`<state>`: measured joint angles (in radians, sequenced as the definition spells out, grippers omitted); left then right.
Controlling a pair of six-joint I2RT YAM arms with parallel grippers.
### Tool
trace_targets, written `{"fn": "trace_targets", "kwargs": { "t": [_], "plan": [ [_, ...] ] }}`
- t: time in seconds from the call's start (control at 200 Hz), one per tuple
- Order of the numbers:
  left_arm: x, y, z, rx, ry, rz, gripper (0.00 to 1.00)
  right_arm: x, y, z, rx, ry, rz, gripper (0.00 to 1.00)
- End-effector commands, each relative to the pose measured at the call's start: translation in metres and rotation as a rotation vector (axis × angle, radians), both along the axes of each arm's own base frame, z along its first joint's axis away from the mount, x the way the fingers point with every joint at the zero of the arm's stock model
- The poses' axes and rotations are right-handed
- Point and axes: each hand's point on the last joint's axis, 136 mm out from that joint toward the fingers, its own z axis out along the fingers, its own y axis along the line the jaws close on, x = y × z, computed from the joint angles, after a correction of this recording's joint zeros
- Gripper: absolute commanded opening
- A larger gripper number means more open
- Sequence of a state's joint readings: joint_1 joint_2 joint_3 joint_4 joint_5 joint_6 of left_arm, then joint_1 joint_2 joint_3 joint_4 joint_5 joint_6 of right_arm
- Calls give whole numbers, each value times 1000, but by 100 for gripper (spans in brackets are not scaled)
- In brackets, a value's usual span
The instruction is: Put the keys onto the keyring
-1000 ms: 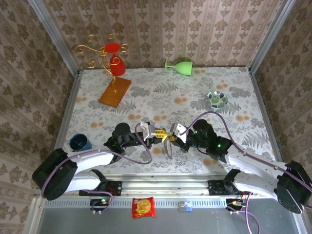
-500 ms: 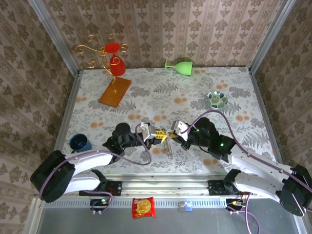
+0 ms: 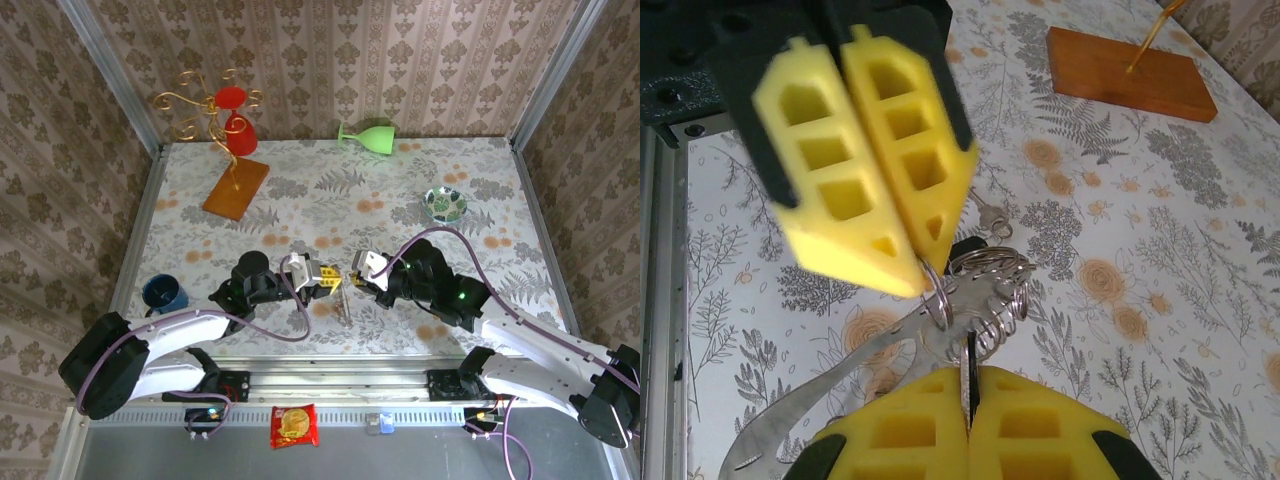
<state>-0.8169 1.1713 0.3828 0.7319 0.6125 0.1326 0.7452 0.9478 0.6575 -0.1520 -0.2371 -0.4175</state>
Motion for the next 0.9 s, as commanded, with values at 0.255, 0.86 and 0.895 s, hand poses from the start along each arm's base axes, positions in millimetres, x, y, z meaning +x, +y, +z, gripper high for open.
{"fn": "trace_targets", "kwargs": {
  "t": [0.255,0.86,0.895],
  "plan": [
    [30,25,29,-103,-117,250,52,4,-4,32,-32,-88,5,0],
    [105,179,59,-227,-73,1106,59,101,82,97,157,-206,-54,0],
    [107,182,58,-224,-59,1121,59,115,91,96,162,-211,-76,0]
  ]
}}
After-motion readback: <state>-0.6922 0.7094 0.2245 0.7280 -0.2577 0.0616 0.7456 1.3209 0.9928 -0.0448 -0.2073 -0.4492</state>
